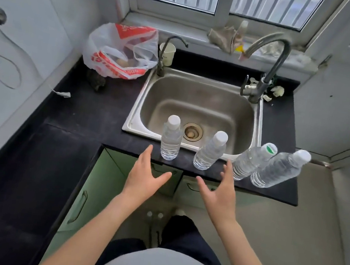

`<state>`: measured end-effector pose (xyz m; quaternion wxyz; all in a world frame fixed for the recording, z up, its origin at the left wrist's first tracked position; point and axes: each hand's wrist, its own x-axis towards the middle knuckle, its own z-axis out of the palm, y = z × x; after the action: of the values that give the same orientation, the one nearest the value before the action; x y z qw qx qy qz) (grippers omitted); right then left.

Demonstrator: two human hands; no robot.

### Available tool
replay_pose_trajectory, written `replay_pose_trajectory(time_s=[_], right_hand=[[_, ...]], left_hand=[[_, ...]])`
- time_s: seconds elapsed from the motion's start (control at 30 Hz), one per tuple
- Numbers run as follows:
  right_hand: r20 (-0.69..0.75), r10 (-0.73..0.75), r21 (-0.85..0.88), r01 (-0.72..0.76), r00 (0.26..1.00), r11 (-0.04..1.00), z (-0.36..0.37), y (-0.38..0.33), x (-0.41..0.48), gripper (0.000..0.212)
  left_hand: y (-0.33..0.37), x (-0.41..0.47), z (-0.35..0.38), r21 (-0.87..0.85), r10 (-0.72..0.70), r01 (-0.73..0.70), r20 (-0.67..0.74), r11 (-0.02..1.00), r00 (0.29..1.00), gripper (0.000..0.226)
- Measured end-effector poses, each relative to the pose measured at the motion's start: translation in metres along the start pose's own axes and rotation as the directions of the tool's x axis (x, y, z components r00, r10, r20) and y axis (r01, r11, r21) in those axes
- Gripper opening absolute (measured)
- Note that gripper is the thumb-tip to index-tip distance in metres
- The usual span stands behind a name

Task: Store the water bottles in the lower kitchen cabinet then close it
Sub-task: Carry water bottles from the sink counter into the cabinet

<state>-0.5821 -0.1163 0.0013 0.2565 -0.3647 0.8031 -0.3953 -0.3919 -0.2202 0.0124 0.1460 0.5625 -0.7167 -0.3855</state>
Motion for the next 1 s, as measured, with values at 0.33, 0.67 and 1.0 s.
replay_pose_trajectory(time_s=[0.33, 0.67, 1.0], right_hand=[[0.119, -0.009, 0.153, -0.009, 0.993, 0.988, 0.012, 0.019, 0.084, 0.082], [0.117, 0.05, 0.14, -0.066, 0.992, 0.988, 0.018, 0.018, 0.096, 0.052], [0.11, 0.059, 0.331, -0.093, 0.992, 0.939, 0.01, -0.009, 0.055, 0.042]], left_hand=[[0.003, 0.078, 0.025, -0.221, -0.18, 0.187, 0.052, 0.957, 0.982, 0.096], [-0.004, 0.097, 0.027, -0.304, -0.151, 0.154, 0.032, 0.94, 0.988, 0.072], [-0.005, 0.056, 0.011, -0.386, -0.228, 0.24, 0.077, 0.891, 0.971, 0.058]])
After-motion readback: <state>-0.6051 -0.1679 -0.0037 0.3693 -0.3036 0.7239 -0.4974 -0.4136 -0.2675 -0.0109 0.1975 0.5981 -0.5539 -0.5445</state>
